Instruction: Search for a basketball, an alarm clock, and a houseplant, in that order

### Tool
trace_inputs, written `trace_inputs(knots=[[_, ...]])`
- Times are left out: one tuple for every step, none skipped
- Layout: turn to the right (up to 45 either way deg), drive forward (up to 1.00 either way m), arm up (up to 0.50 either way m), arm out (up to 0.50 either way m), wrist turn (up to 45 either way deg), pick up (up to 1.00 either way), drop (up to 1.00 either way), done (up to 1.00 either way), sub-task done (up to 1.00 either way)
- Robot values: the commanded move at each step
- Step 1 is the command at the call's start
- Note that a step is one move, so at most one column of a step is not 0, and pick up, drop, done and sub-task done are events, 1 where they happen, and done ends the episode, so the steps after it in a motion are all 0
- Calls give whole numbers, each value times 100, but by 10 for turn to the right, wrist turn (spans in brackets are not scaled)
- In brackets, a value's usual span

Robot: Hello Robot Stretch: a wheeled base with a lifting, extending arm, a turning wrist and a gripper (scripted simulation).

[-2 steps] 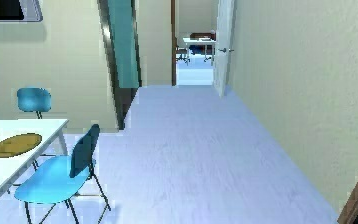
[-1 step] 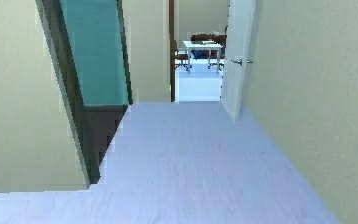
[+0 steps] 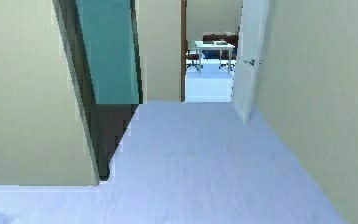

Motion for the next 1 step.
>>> trace_inputs(knots=[[0, 35, 0, 0, 0, 0, 0, 0, 0]])
